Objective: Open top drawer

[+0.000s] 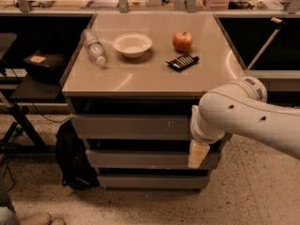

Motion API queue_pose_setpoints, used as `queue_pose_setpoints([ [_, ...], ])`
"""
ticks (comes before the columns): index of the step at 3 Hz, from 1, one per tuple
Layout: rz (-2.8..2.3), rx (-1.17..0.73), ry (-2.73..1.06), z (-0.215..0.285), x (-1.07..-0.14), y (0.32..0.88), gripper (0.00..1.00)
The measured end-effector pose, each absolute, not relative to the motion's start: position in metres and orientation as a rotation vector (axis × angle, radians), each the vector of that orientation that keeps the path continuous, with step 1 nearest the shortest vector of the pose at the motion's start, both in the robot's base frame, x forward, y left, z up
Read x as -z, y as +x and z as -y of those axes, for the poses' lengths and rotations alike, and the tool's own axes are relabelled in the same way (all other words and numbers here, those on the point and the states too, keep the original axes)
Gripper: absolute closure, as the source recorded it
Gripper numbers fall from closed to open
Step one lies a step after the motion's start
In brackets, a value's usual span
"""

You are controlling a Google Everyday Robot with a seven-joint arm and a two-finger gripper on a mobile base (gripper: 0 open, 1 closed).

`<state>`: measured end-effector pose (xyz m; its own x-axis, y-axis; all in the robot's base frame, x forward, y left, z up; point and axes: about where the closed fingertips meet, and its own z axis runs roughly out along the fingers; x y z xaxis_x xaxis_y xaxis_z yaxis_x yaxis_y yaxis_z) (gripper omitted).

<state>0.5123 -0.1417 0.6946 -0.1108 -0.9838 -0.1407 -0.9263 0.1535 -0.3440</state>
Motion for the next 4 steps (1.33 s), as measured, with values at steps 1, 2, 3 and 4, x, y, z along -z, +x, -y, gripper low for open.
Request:
queue_pose_setpoints([
  [1, -2.097, 0.224, -1.844, 0.141, -0.694, 0.512, 0.00],
  [2, -2.115, 0.179, -1.698, 0.177, -0.703, 0.533, 0.00],
  [3, -2.110, 0.083, -1.538, 0.216, -0.711, 0.564, 0.00],
  [4, -2.087, 0.066, -1.496, 0.225, -0.718, 0.574, 0.00],
])
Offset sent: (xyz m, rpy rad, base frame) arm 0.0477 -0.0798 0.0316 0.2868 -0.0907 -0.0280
